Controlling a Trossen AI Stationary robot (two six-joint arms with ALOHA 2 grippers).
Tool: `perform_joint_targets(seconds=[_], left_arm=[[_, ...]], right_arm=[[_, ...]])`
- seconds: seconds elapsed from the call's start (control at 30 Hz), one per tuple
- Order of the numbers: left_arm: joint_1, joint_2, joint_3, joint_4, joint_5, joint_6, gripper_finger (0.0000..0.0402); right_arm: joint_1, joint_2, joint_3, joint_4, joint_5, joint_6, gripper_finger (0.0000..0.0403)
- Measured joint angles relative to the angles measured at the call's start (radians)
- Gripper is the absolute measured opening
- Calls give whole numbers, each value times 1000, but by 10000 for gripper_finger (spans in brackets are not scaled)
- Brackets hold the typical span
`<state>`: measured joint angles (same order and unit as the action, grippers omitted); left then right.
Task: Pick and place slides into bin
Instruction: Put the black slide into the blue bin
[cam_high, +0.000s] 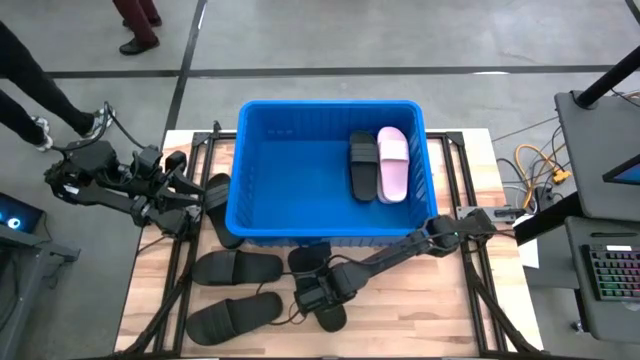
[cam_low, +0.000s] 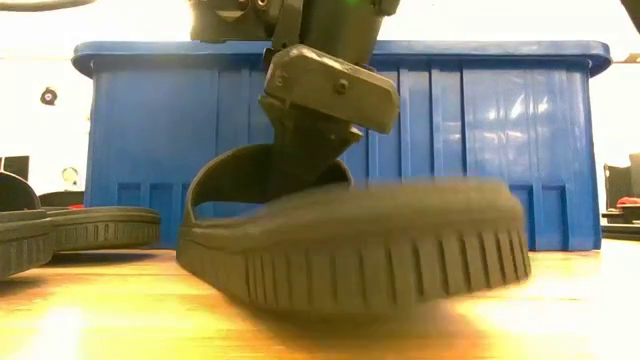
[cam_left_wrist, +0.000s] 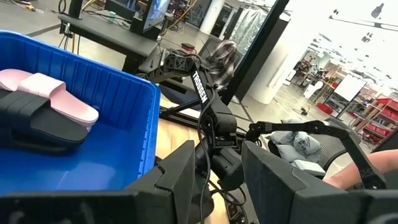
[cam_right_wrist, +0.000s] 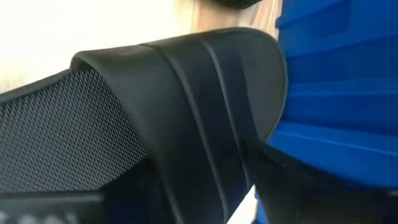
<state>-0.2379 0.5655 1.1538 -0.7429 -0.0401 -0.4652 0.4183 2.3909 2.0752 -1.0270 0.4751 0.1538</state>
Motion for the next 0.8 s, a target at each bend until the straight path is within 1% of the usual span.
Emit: perform_joint_targets(seconds=[0.17,0.23,0.27,0.47,0.6,0.8], left_arm=[[0,-2,0,0,0,-1,118],[0,-3,0,0,0,-10,118],[0,-5,0,-1,0,-24,118],[0,-20,0,-10,0,-26,118],[0,-26,0,-10,0,-26,118],[-1,-31,0,-9,1,-26,118]], right_arm=[[0,0,6,5,0,3,71],[0,-1,6,6,-19,4,29],[0,-2,6,7,-30,6,21],[7,-5,23,-17,-88,13,12],[7,-30,66,-48,-145,15,13],[8,-81,160,-141,-180,14,13]])
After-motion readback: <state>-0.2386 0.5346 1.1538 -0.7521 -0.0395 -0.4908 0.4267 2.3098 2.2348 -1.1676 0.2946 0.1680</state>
